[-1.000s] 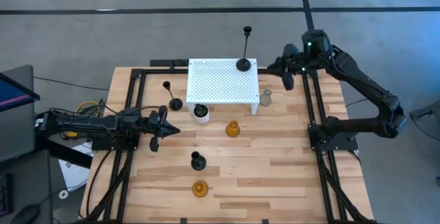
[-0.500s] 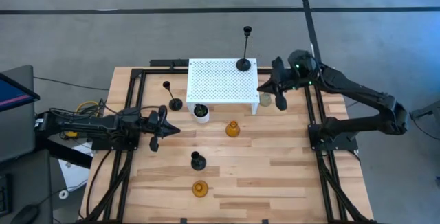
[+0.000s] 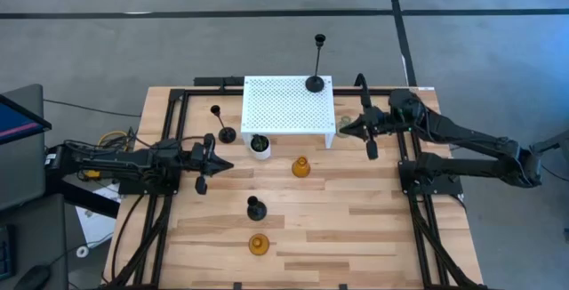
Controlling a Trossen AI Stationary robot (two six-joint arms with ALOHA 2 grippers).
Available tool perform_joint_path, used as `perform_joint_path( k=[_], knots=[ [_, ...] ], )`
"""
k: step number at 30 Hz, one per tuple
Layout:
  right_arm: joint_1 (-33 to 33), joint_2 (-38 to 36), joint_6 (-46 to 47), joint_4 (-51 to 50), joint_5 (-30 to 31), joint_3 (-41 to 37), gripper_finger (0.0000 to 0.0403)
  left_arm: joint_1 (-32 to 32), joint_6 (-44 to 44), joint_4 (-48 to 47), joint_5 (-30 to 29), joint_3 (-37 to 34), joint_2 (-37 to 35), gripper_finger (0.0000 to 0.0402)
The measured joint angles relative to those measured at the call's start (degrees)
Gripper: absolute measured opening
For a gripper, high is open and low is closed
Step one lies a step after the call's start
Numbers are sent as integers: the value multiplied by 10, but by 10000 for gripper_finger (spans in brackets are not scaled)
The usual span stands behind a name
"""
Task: Pick & Place candle stick holders
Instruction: Put the top black candle holder on the shelf aligned with the other black candle holder
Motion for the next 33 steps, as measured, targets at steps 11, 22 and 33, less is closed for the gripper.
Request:
perform_joint_path(
  k=[11, 22, 33],
  knots=[
    [37, -45, 52, 127, 2, -113, 1, 0, -7, 2, 0, 0, 0, 9],
    [41, -44, 74, 174, 2, -151, 0, 0, -6, 2, 0, 0, 0, 8],
    [41, -44, 119, 253, 26, -219, 0, 0, -6, 2, 0, 0, 1, 10]
  ],
)
